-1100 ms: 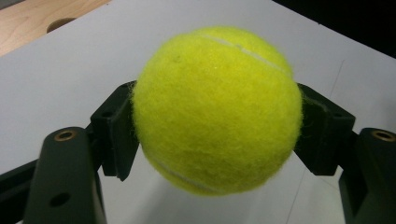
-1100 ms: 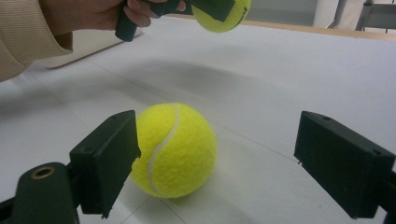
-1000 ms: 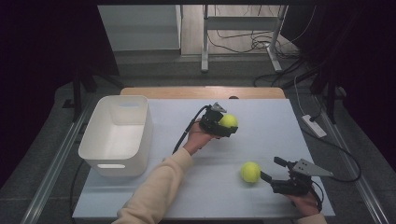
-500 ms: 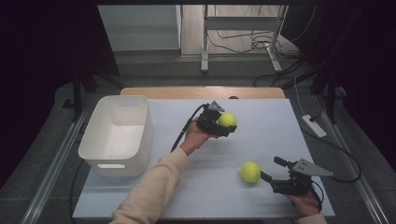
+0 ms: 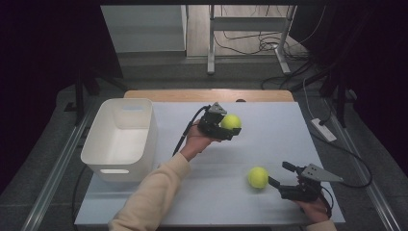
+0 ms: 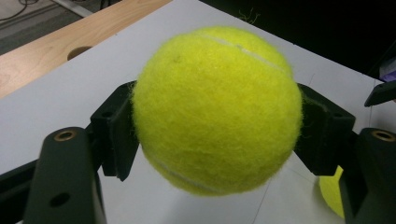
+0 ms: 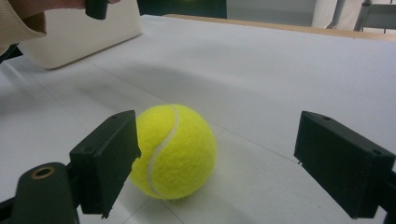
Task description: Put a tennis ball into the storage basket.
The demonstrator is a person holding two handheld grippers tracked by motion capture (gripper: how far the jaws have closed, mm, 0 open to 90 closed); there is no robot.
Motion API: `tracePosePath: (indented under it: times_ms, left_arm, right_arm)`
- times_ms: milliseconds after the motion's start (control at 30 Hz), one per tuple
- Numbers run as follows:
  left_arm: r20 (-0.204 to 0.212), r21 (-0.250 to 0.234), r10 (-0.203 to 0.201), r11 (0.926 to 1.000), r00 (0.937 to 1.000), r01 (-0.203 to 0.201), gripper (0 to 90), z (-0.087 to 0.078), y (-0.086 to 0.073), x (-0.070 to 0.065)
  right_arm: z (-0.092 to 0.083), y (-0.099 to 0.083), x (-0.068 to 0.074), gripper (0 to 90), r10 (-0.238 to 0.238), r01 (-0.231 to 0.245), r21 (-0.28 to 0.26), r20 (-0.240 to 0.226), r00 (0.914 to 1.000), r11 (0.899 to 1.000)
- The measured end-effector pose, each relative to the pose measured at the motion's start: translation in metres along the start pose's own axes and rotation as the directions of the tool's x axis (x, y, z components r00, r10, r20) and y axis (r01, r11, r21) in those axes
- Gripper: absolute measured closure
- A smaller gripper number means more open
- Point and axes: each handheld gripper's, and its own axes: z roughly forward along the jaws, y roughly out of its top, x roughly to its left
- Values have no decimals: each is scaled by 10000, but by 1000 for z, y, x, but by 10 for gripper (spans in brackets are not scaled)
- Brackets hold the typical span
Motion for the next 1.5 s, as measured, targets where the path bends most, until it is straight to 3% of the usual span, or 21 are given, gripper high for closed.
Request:
tracePosePath:
  times_ms: [867,1500]
  left_arm:
    - [157,-705,-182,9973,9997,193,274,-38,-4,-5]
    - [50,-744,-188,9970,9998,192,274,-53,-11,-4]
  right_arm:
    - [-1,-1,1,139,18,-18,-4,17,10000,10000]
    - [-1,0,3,139,-47,47,9,5,10000,10000]
